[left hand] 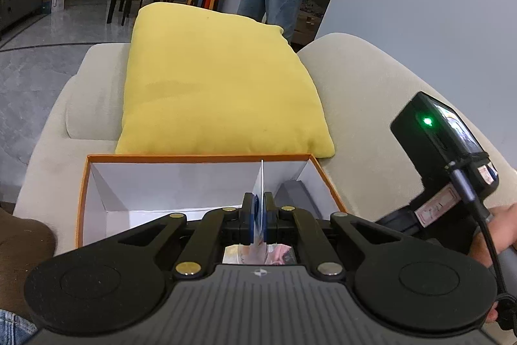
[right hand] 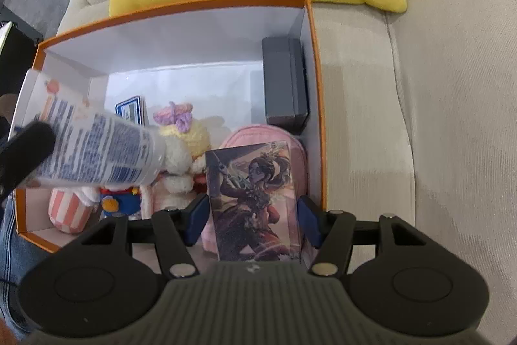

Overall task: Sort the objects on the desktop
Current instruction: 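Lower the card and lotion tube into the box and open both grippers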

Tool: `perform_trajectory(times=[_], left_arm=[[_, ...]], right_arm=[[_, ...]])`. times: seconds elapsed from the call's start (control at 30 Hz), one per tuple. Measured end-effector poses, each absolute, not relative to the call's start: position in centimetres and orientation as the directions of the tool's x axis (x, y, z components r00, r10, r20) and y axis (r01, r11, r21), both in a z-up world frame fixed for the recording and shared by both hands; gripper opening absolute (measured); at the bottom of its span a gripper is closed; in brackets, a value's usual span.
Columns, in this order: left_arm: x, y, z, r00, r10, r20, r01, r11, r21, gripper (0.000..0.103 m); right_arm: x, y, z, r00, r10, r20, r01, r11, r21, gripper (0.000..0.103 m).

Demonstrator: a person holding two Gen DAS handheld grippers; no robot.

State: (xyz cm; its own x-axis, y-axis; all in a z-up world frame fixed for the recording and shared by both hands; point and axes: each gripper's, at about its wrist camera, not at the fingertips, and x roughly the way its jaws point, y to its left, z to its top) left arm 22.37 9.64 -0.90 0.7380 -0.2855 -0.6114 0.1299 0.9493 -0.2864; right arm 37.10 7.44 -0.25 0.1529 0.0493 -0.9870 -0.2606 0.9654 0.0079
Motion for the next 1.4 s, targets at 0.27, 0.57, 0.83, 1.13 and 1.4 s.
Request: perform_trajectory(times=[0.27, 0.57, 0.83, 1.13, 1.4], left_arm=[[23.9, 8.0, 0.1, 0.755, -0.277, -0.594, 0.131, 0.952, -0.278, 0.004], [28.3, 4.9, -2.7, 0.748, -0.187, -0.637, 0.050, 0.973, -0.227, 0.004], [31.1, 1.8, -5.8, 0.712, -0.142, -0.687, 0.028, 0.984, -0.175, 0.004], [32.3, 1.0, -7.2, 0.669, -0.145, -0.729, -0.010, 0.979, -0.204, 0.005], [32.3, 2.2, -5.6, 0.658, -0.219, -0.720, -0.001, 0.956, -0.292, 0.007]], right_arm=[[36.6, 6.1, 3.7, 0.257, 0.104, -0.961, -0.312, 0.950, 0.020, 0.064], [37.9, 1.3, 5.0, 0.436, 0.180, -0.882, -0.293, 0.955, 0.050, 0.064], [40.2, -1.0, 1.5, 0.429, 0.231, -0.873, -0.279, 0.953, 0.115, 0.064], [40.4, -0.7, 1.1, 0.427, 0.268, -0.864, -0.322, 0.938, 0.132, 0.058], [39.6, -1.1, 1.3, 0.430, 0.269, -0.862, -0.341, 0.932, 0.121, 0.060]])
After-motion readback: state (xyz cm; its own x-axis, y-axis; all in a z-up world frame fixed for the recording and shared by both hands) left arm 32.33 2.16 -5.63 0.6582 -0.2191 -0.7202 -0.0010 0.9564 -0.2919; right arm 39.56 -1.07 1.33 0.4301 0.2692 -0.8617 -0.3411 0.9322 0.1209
